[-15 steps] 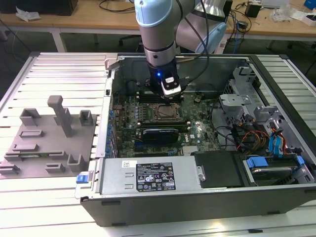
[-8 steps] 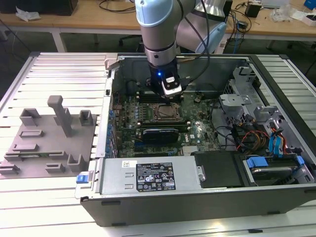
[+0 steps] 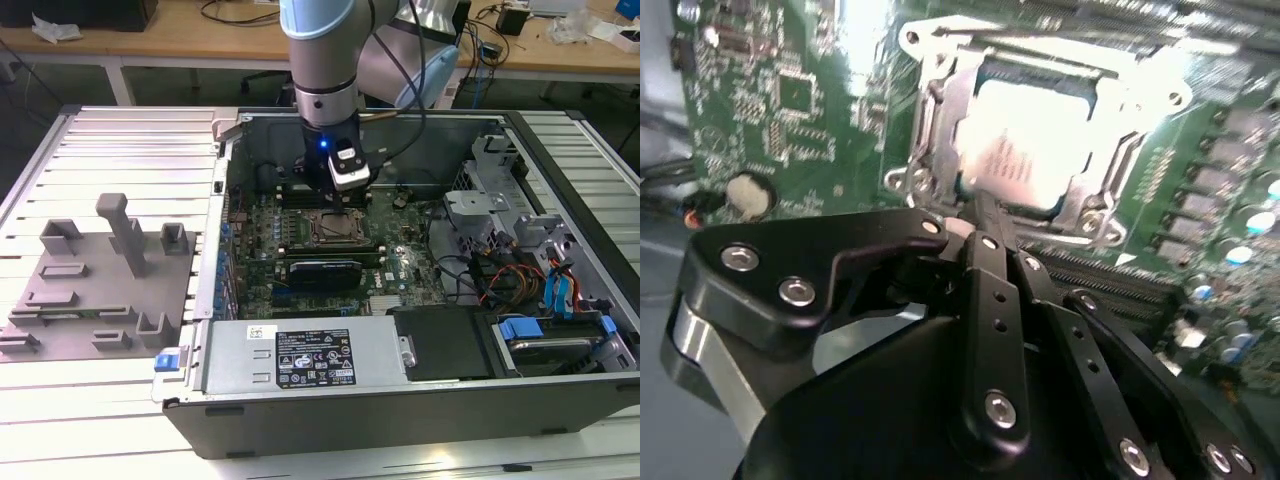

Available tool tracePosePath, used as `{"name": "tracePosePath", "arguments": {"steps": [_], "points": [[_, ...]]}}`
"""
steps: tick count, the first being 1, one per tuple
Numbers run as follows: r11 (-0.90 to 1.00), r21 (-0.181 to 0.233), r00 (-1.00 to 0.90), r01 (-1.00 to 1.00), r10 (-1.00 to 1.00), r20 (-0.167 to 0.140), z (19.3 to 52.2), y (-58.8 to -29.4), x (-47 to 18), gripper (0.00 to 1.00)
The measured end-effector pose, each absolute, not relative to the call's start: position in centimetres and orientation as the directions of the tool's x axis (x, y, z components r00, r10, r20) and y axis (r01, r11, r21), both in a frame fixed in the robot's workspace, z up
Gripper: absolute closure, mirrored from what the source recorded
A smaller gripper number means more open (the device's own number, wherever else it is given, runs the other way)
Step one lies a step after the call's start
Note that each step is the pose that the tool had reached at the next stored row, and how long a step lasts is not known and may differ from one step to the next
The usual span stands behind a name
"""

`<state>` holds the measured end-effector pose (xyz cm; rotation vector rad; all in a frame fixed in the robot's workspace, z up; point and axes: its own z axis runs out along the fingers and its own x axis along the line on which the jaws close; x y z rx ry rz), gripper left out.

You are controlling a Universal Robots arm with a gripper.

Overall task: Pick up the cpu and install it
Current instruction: 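Install the first cpu locking lever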

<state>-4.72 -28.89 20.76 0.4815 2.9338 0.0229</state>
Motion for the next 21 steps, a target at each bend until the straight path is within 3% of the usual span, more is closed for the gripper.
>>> {"name": "tracePosePath", "arguments": {"steps": [5,21], "points": [[0.949,-0.009,-0.938,0.316,0.312,-0.150,20.76,-28.90,-4.71,0.89],[0.980,-0.011,-0.969,0.200,0.196,-0.150,21.33,-28.91,-4.71,0.89]]}}
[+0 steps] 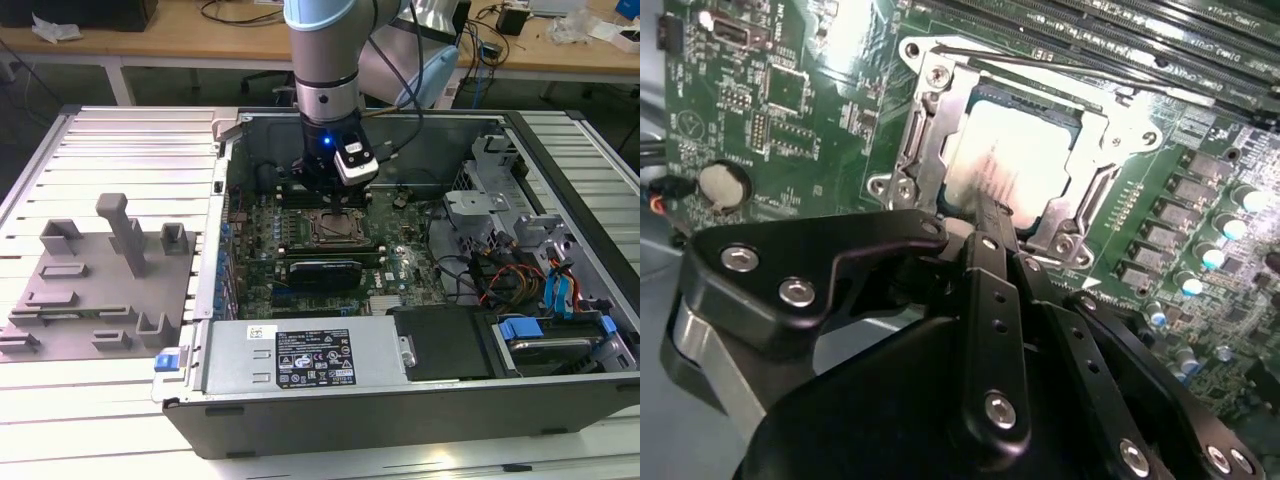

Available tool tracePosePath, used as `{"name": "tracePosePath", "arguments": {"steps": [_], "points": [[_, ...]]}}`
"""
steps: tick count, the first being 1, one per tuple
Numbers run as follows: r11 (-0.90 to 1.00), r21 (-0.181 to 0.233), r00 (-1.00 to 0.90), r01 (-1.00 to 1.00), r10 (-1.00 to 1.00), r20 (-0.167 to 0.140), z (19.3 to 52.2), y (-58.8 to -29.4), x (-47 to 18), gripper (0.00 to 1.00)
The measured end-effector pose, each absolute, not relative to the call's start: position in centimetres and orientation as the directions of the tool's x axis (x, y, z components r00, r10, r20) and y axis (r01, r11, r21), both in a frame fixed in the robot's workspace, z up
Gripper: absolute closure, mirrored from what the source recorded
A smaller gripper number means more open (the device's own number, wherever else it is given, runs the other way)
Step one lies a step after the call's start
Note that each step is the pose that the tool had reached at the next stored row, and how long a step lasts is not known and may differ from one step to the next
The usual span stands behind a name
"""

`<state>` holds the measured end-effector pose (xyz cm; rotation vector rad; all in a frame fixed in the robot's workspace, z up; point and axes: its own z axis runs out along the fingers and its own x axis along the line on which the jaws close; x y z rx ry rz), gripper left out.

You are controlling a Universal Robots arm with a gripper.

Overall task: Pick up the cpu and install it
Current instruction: 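Install the first cpu locking lever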

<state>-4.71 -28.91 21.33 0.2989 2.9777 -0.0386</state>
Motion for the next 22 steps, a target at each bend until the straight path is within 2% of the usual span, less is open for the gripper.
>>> {"name": "tracePosePath", "arguments": {"steps": [4,17,20,22], "points": [[0.980,-0.011,-0.969,0.199,0.195,-0.150,22.4,-29.0,-4.7,0.89],[0.983,-0.016,-0.972,0.185,0.180,-0.148,22.4,-31.4,-4.7,0.89],[0.988,-0.043,-0.981,0.151,0.144,-0.129,22.4,-31.4,-4.7,0.89],[0.992,-0.051,-0.991,0.115,0.111,-0.071,22.4,-31.4,-3.7,0.89]]}}
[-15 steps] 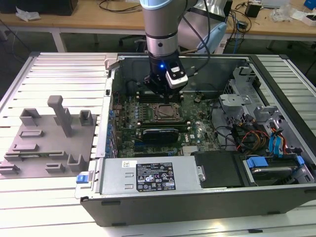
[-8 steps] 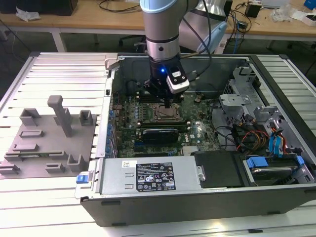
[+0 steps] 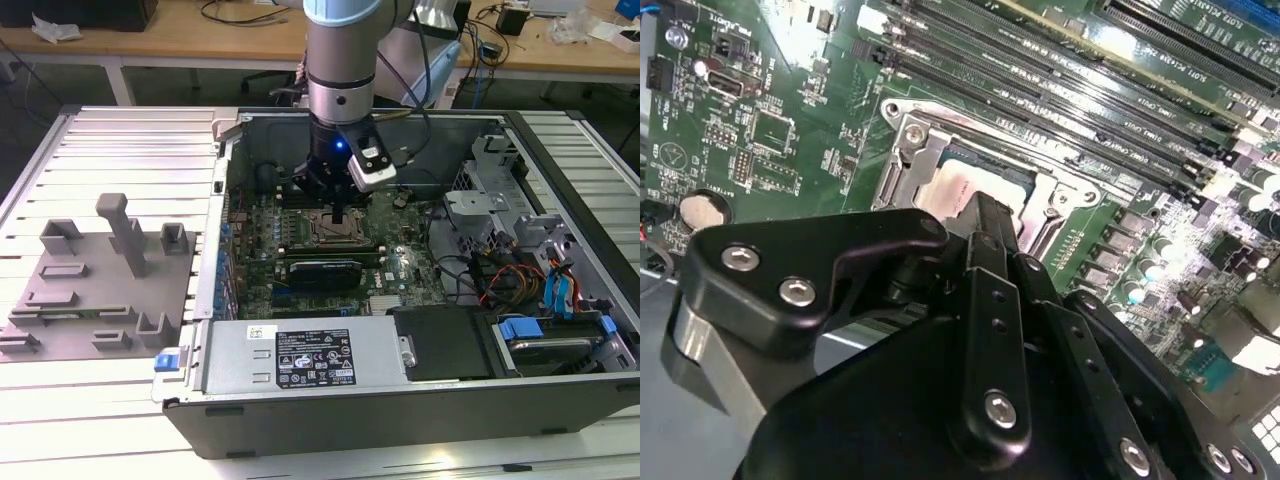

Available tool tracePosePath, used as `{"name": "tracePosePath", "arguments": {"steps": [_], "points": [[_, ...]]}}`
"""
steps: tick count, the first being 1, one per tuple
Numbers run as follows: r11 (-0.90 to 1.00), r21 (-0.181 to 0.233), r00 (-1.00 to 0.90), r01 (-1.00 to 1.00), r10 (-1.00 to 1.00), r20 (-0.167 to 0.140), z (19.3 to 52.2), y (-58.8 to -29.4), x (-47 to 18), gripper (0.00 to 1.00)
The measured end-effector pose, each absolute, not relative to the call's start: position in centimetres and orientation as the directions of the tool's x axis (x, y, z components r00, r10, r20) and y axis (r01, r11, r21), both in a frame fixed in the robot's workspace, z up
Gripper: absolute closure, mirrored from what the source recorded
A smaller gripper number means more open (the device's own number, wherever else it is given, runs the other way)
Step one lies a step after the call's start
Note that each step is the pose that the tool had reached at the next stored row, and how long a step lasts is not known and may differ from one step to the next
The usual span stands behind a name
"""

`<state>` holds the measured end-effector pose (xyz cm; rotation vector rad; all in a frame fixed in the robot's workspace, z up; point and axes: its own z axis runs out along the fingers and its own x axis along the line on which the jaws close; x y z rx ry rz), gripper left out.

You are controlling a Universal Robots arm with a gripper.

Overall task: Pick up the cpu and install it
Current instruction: 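Install the first cpu locking lever, then install the second cpu locking lever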

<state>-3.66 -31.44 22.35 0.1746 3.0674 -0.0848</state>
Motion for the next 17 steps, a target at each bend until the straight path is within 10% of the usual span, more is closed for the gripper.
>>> {"name": "tracePosePath", "arguments": {"steps": [17], "points": [[0.997,-0.051,-0.996,0.053,0.049,-0.071,22.35,-31.44,-3.59,0.89]]}}
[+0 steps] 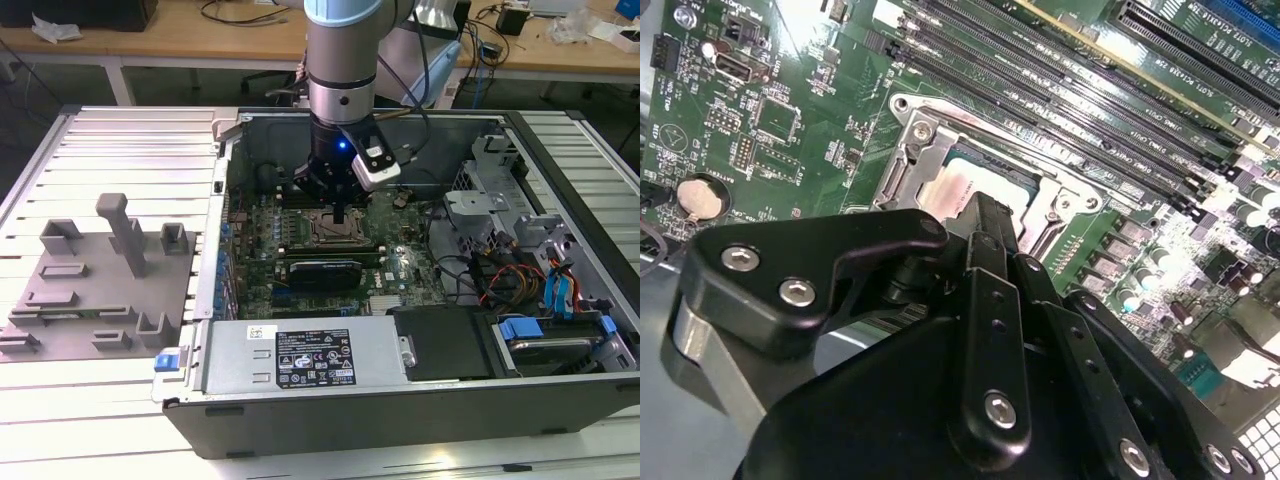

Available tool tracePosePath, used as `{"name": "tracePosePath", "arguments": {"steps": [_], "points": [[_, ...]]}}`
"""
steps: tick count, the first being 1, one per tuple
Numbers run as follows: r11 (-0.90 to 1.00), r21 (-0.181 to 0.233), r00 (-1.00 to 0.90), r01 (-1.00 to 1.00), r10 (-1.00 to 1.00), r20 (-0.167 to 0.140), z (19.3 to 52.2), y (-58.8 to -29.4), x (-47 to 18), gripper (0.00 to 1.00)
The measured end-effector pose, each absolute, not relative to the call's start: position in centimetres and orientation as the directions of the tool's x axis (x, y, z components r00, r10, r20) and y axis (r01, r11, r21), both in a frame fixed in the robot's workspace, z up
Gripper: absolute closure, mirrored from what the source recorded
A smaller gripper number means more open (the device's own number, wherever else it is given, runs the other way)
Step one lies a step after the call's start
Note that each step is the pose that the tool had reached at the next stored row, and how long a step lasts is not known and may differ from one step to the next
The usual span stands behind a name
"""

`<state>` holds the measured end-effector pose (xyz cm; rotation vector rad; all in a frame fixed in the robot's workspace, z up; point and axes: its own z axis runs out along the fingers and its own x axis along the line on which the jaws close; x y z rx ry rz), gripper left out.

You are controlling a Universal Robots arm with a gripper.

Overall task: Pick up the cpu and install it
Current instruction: 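Install the second cpu locking lever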

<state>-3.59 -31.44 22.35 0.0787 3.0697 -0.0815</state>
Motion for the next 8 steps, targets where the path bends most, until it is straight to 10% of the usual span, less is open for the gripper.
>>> {"name": "tracePosePath", "arguments": {"steps": [8], "points": [[0.998,-0.051,-0.997,0.038,0.035,-0.071,22.35,-31.44,-3.59,0.89]]}}
